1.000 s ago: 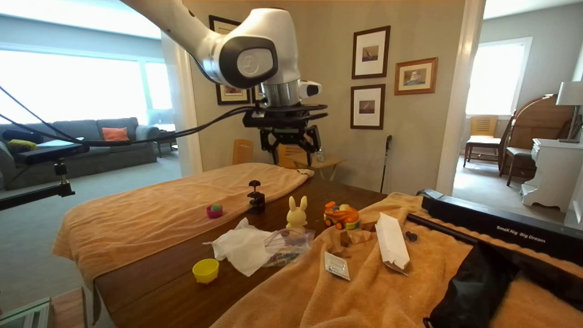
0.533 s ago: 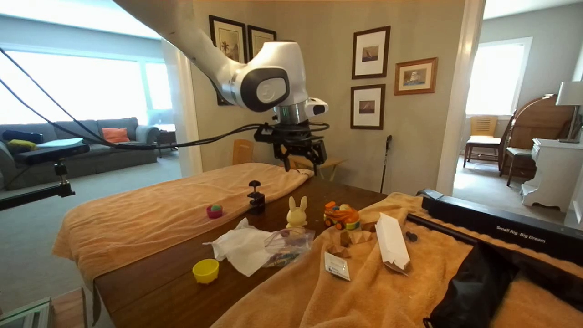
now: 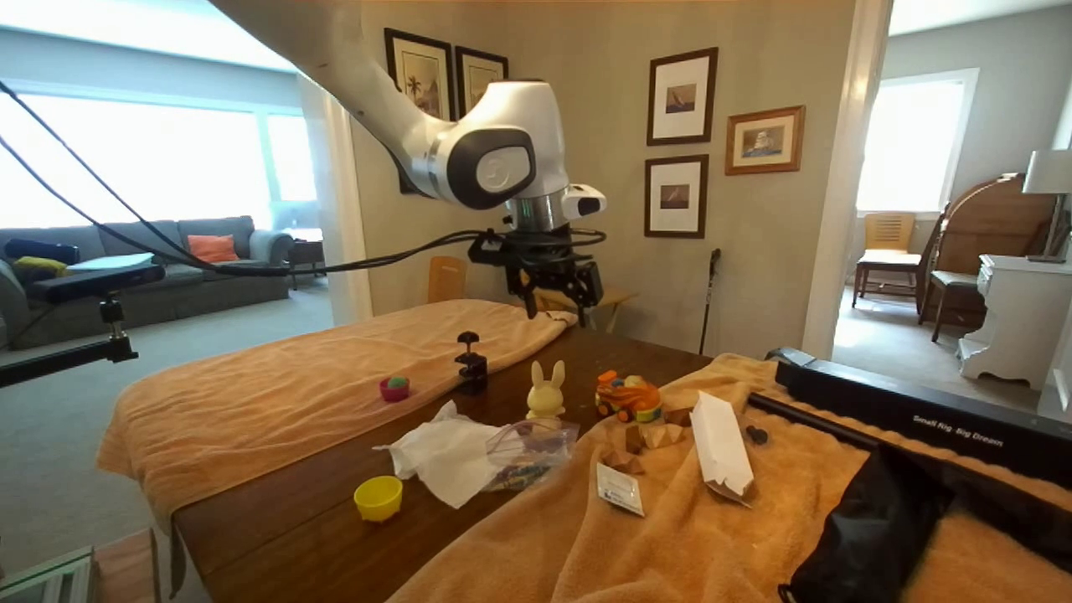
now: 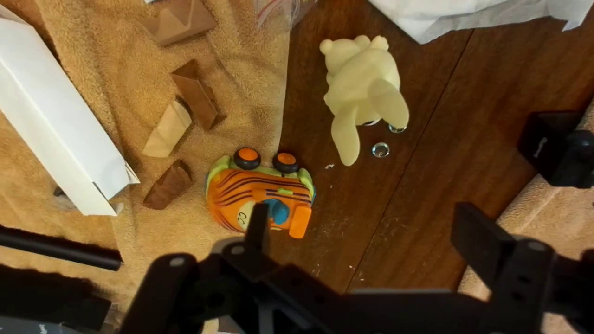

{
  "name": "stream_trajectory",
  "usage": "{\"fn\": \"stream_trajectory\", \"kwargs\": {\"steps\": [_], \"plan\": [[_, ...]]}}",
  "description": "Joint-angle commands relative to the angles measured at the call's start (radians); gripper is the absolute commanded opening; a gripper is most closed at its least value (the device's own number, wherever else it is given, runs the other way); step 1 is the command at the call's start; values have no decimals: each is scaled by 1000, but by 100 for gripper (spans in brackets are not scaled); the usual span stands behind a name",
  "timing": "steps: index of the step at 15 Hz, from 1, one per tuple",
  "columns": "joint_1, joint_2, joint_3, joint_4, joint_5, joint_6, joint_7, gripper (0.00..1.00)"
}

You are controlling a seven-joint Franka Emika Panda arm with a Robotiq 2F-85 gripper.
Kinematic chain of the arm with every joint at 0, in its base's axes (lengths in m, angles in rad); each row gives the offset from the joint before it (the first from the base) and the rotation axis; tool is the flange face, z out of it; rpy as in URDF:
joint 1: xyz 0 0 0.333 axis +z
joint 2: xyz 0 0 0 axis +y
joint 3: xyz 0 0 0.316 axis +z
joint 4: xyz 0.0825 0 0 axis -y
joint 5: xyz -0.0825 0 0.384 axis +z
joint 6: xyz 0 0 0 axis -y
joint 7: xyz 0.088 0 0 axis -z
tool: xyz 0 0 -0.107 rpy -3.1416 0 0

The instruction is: Turn the doll to the left

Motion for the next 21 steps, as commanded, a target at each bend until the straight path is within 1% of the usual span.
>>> {"fn": "stream_trajectory", "kwargs": {"steps": [1,4,5,7,9,12,16,18,21], "plan": [[14,34,-26,11,-112,23,214,100],[37,71,-53,24,-184,6,424,100],[44,85,-59,31,-192,-3,491,100],[53,108,-59,42,-173,2,586,100],[57,123,-48,50,-142,25,640,100],[78,143,-54,83,-148,9,728,100],[108,178,-82,120,-165,-53,861,100],[114,192,-92,132,-159,-92,910,100],[114,207,-94,151,-146,-144,950,100]]}}
